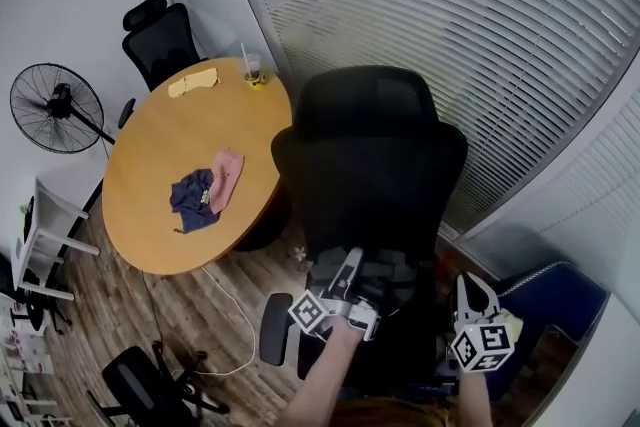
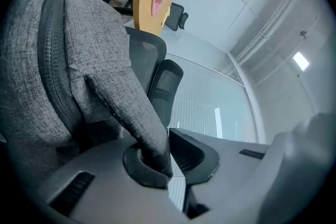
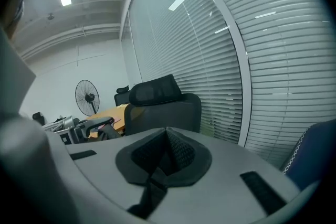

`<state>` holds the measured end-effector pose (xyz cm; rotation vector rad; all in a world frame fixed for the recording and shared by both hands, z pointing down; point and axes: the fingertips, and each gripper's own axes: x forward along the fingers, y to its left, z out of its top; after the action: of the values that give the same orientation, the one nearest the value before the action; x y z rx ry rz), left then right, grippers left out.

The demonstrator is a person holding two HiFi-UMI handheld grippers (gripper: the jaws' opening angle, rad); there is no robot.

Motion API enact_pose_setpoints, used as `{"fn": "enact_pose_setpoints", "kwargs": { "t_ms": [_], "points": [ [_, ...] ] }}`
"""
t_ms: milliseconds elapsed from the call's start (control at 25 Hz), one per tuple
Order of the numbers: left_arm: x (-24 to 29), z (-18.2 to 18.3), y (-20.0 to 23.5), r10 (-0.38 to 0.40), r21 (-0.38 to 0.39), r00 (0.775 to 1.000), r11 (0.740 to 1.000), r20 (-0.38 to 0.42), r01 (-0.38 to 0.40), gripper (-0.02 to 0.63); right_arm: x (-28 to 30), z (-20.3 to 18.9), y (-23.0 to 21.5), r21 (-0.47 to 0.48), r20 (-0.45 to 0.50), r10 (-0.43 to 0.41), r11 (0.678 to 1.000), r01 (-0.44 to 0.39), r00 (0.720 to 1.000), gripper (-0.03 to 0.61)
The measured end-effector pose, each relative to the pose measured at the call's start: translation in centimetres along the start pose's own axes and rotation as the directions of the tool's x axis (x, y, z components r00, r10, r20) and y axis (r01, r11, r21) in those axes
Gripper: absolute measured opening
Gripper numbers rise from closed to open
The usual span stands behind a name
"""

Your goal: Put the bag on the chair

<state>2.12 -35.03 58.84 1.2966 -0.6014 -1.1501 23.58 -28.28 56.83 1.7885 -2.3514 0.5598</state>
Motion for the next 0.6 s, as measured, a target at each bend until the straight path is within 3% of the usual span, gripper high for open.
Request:
{"fn": "enact_pose_setpoints", "kwargs": {
  "t_ms": [400,600],
  "points": [
    [1.8,1.0,1.4,0.006,0.021,1.000,1.000,0.004,-0.006,0.023,1.3,-0.4,0.9,0.007,-0.030,0.038,0.999,-0.038,0.999,0.013],
    [1.7,0.8,1.7,0.001,0.016,1.000,1.000,-0.007,-0.001,0.023,0.3,-0.9,0.1,0.010,-0.038,0.010,1.000,-0.010,0.999,0.013]
  ]
}}
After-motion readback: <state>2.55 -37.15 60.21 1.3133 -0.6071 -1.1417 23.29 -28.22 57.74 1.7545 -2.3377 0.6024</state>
